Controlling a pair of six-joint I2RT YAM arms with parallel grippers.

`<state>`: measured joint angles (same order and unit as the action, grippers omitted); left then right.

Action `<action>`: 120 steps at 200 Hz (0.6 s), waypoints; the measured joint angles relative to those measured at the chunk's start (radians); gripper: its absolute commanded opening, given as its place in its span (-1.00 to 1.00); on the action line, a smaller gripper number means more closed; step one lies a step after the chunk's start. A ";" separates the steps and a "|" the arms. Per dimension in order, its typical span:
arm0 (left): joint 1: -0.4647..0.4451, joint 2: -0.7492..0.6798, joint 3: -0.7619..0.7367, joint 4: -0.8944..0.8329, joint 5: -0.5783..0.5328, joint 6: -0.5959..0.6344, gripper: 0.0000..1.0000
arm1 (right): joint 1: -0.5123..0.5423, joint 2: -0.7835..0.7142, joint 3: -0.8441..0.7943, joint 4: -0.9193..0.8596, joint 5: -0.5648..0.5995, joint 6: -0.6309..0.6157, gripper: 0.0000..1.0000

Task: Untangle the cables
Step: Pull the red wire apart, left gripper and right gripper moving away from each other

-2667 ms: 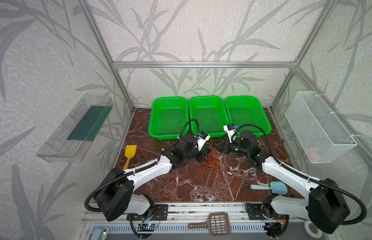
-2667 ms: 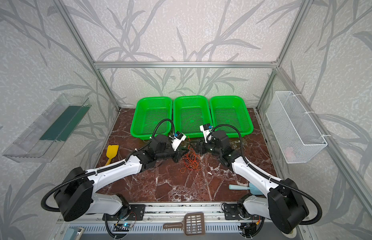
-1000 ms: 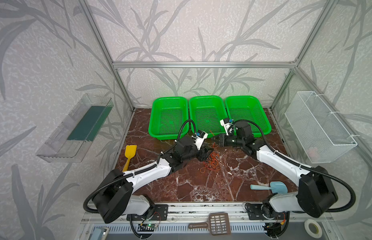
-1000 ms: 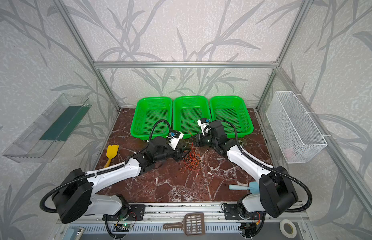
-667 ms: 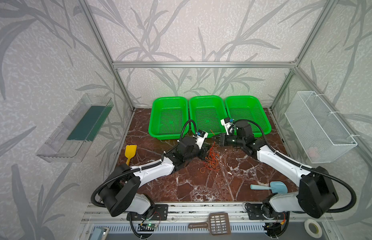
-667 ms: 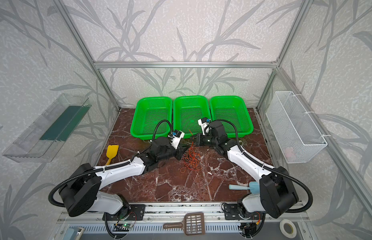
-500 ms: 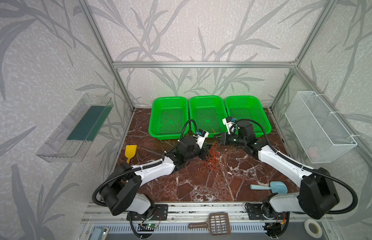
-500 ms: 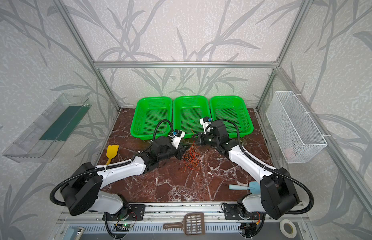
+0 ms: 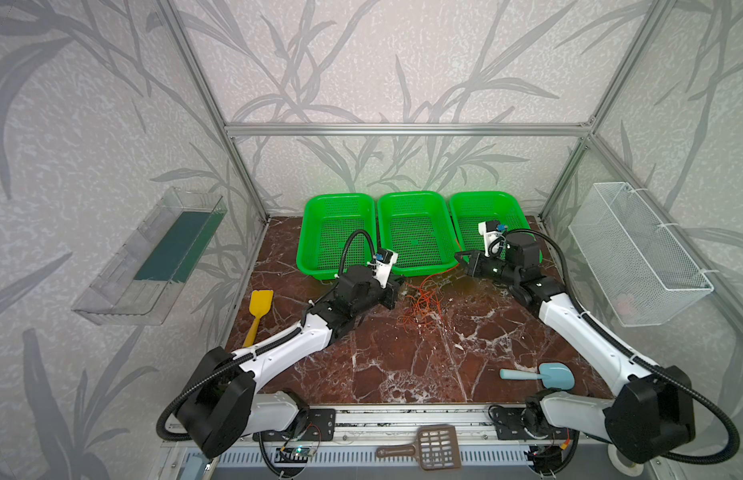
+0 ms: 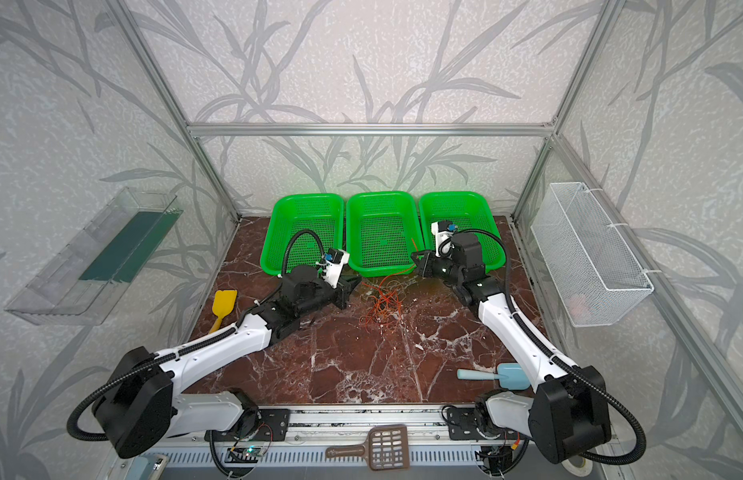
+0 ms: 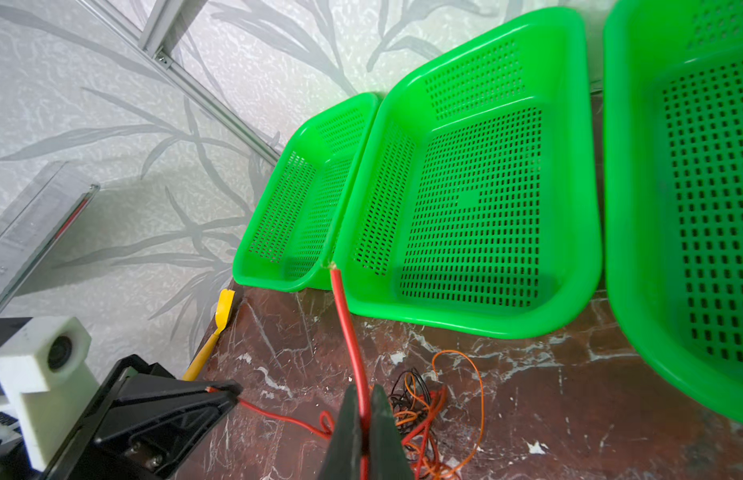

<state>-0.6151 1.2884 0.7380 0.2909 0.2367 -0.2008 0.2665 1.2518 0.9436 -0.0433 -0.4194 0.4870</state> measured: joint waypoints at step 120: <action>0.080 -0.106 -0.027 -0.066 -0.066 0.022 -1.00 | -0.177 -0.078 0.009 -0.078 0.018 -0.069 -1.00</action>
<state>-0.5350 1.1824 0.7105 0.2245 0.1707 -0.1791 0.0891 1.1736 0.9527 -0.1211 -0.4015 0.4183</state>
